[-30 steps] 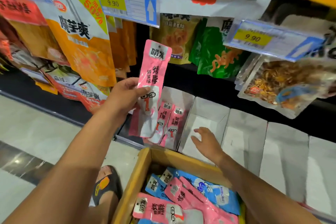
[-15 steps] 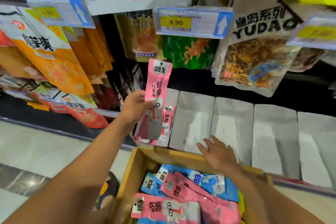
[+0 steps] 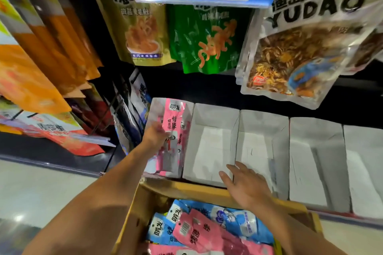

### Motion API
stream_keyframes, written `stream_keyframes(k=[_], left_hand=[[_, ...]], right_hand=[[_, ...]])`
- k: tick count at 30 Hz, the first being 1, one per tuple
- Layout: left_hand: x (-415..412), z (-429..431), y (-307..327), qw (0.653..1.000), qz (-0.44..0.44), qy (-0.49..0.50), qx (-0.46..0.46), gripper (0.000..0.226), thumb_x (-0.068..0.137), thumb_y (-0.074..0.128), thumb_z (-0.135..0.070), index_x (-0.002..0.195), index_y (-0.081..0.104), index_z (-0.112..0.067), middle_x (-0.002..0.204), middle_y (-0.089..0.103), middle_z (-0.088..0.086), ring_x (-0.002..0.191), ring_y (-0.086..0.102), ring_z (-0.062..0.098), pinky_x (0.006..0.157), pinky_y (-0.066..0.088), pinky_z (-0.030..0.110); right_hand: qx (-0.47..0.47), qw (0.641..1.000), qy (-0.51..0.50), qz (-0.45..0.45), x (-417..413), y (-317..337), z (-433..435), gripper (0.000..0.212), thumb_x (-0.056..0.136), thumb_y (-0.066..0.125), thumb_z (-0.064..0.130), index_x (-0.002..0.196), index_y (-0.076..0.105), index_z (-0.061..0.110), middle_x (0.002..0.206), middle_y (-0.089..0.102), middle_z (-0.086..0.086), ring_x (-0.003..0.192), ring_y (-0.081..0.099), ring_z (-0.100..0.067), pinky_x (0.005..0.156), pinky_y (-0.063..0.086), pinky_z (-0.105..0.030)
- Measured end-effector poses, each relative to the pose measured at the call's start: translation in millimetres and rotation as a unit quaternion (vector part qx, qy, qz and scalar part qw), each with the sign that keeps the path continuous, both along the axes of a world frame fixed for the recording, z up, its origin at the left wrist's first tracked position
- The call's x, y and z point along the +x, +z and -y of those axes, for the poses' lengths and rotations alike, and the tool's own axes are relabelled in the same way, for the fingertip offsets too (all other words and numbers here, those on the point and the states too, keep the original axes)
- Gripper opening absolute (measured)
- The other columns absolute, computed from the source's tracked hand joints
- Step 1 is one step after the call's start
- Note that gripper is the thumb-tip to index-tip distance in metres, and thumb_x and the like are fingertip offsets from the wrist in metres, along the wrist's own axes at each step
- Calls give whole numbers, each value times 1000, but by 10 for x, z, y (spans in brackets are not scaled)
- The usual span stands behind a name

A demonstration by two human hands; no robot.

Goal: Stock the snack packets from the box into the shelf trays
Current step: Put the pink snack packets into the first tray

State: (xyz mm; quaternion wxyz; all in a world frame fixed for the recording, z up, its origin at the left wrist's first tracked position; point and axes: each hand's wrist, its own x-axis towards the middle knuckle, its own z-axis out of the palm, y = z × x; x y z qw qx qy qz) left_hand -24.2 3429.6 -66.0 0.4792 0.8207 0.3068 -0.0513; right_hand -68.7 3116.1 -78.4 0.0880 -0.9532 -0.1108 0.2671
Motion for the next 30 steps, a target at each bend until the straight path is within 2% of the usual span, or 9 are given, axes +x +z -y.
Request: stream_keyframes(k=[3,5,7,10,14,17,22,27,30], left_hand=[[134,-22,-314,1000,-25,1,-11,19,93,72,-5,112,67,-3,113,72,21,71,60,19,56,51,25],[168,7,-442,999,-30,-15,-30,21,93,72,-4,113,64,-6,121,70,20,97,67,31,83,57,28],[168,26,-556,998,-34,-16,-43,25,90,75,-8,112,63,-11,123,70,19,111,67,35,100,54,43],[198,-13,-755,999,-39,-3,-24,32,87,77,-14,115,63,-16,110,70,9,102,69,31,94,58,47],[201,-33,-926,991,-71,-88,74,12,91,69,-13,91,61,-21,92,67,1,91,68,23,76,51,28],[200,-19,-922,972,-95,-145,157,4,96,64,-14,95,63,-18,91,65,3,74,62,17,59,44,21],[200,-34,-972,962,-67,-155,213,42,91,73,-19,129,55,-25,100,68,0,88,65,20,75,58,35],[183,-29,-949,941,-120,-222,226,37,102,59,-26,138,53,-21,112,69,8,90,66,23,74,56,35],[129,-13,-994,912,-162,-284,249,52,104,55,-38,149,41,-17,134,59,16,111,64,29,85,56,40]], right_hand=[[4,1000,3,17,0,-15,-19,74,92,9,76,154,27,41,165,20,10,149,27,-18,121,22,-45],[5,1000,3,23,7,-13,-20,73,93,10,76,155,27,41,165,21,11,148,28,-17,121,23,-44],[6,1000,2,26,11,-21,-18,73,93,10,76,154,27,41,165,20,11,149,28,-16,120,25,-43],[5,999,7,35,24,-35,-27,75,92,8,77,154,26,41,168,8,10,149,26,-18,120,27,-43],[5,998,19,54,14,-58,0,74,92,9,77,155,26,41,167,-5,13,148,29,-17,119,30,-42],[8,998,21,55,16,-72,8,75,91,8,78,153,32,41,167,-4,14,146,33,-15,117,32,-41],[11,998,21,63,32,-112,8,76,90,8,80,149,38,42,167,-3,15,139,44,-12,115,36,-41],[18,997,22,68,38,-125,11,73,90,11,79,146,42,43,167,-2,16,131,52,-10,111,41,-40],[21,997,21,69,38,-123,10,73,89,11,80,145,43,45,167,-3,17,127,55,-8,107,44,-38]])
